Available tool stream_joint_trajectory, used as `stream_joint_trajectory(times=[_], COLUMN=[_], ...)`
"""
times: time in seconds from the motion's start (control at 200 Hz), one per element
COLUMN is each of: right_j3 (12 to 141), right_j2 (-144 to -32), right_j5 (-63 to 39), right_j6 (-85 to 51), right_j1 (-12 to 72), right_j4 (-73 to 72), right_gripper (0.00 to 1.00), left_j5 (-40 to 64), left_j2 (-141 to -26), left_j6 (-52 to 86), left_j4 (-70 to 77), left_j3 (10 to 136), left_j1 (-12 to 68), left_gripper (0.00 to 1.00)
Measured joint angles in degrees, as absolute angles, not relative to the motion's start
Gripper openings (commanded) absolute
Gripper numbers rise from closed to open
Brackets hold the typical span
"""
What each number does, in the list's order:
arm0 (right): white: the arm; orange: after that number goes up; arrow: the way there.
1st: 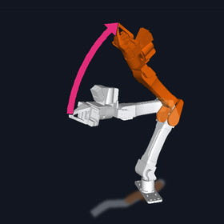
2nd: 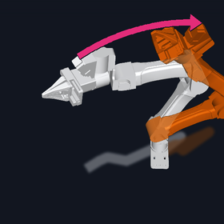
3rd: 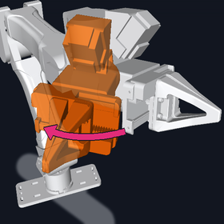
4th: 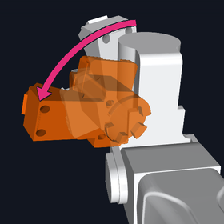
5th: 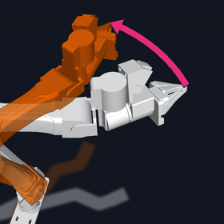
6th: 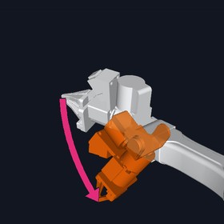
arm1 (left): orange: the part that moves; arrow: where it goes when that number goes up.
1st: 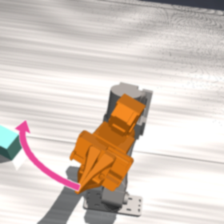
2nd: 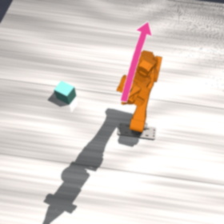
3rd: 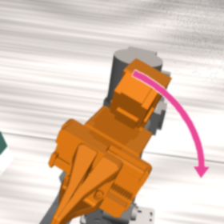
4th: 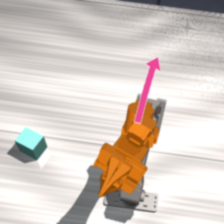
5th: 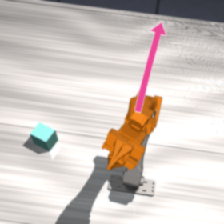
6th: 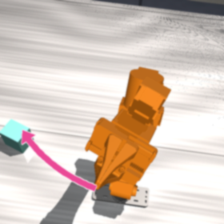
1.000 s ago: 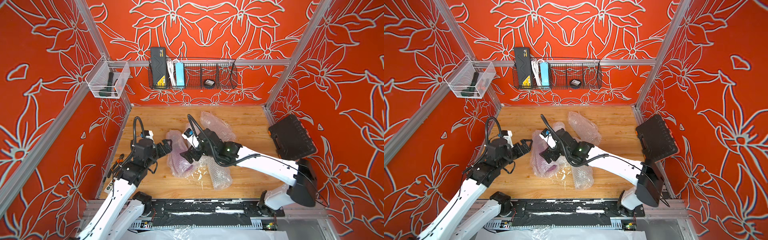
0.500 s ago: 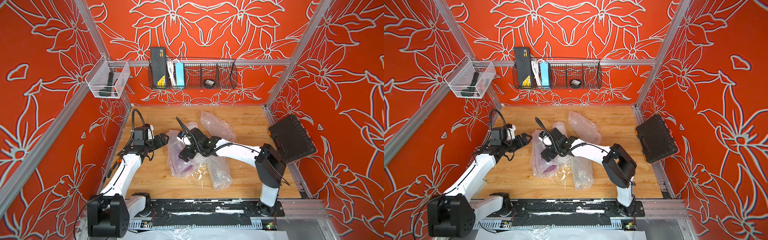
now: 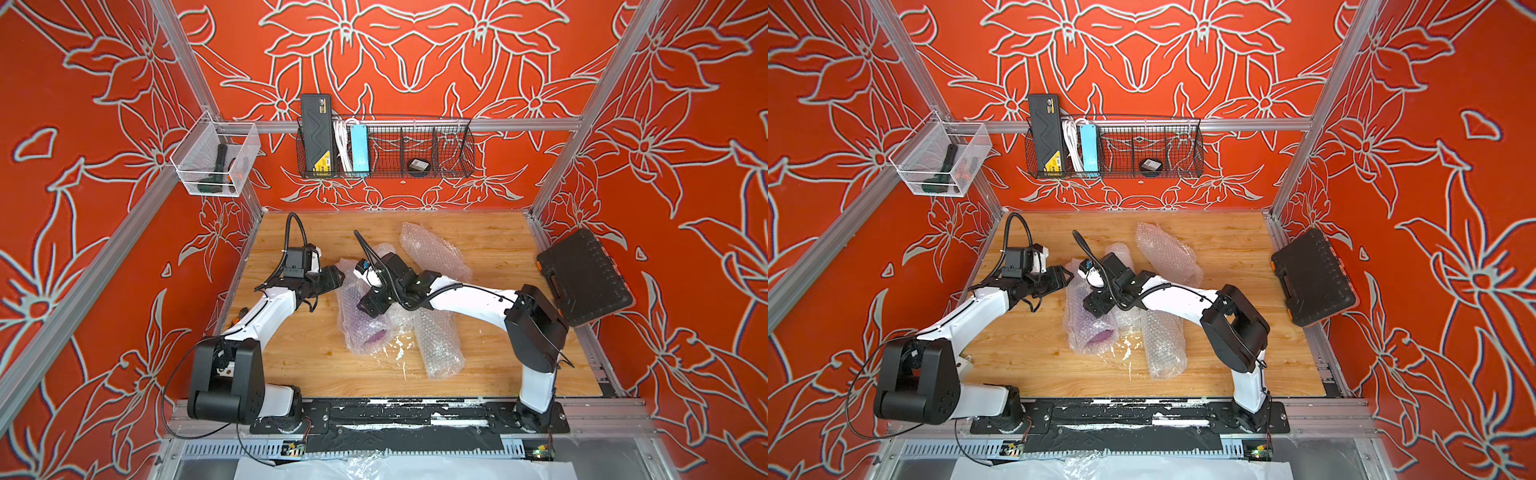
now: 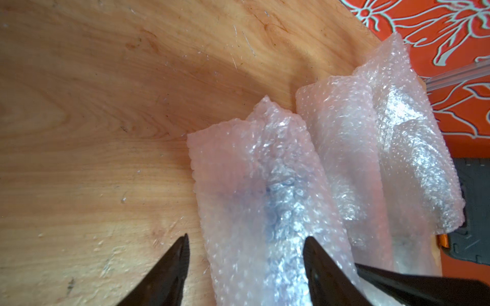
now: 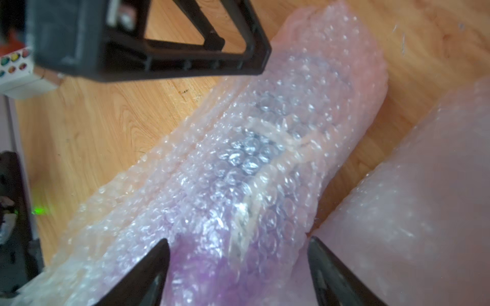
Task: Unwrap the vase from the bubble wrap
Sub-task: Unwrap the bubble wrap at the center of the board.
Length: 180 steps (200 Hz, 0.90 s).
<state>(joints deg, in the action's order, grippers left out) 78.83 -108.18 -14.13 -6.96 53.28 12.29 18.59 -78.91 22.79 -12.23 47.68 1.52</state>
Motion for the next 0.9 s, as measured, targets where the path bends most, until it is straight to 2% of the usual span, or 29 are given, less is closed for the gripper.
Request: stream_joint_trajectory(times=[0.13, 0.24, 0.435, 0.681, 0.901], right_j3=[78.5, 78.3, 77.6, 77.0, 76.9], right_j2=[-108.2, -108.4, -108.4, -108.4, -108.4], right_j5=[-14.4, -15.0, -15.2, -15.6, -15.7], right_j6=[-7.2, -7.4, -7.5, -7.4, -7.4], right_j1=[53.1, 53.1, 53.1, 53.1, 53.1], right_j4=[11.6, 11.1, 9.7, 8.4, 8.1], right_gripper=[0.65, 0.62, 0.61, 0.53, 0.52], left_j5=[17.6, 16.4, 16.2, 16.2, 15.7], left_j2=[-79.8, -80.6, -82.3, -80.1, -78.2], left_j6=[22.4, 22.0, 21.5, 21.7, 21.9], left_j4=[-11.4, -11.0, -11.0, -11.2, -11.2], left_j3=[47.7, 47.7, 47.7, 47.5, 47.5], left_j1=[1.5, 1.5, 1.5, 1.8, 3.6], left_gripper=[0.42, 0.38, 0.46, 0.56, 0.57])
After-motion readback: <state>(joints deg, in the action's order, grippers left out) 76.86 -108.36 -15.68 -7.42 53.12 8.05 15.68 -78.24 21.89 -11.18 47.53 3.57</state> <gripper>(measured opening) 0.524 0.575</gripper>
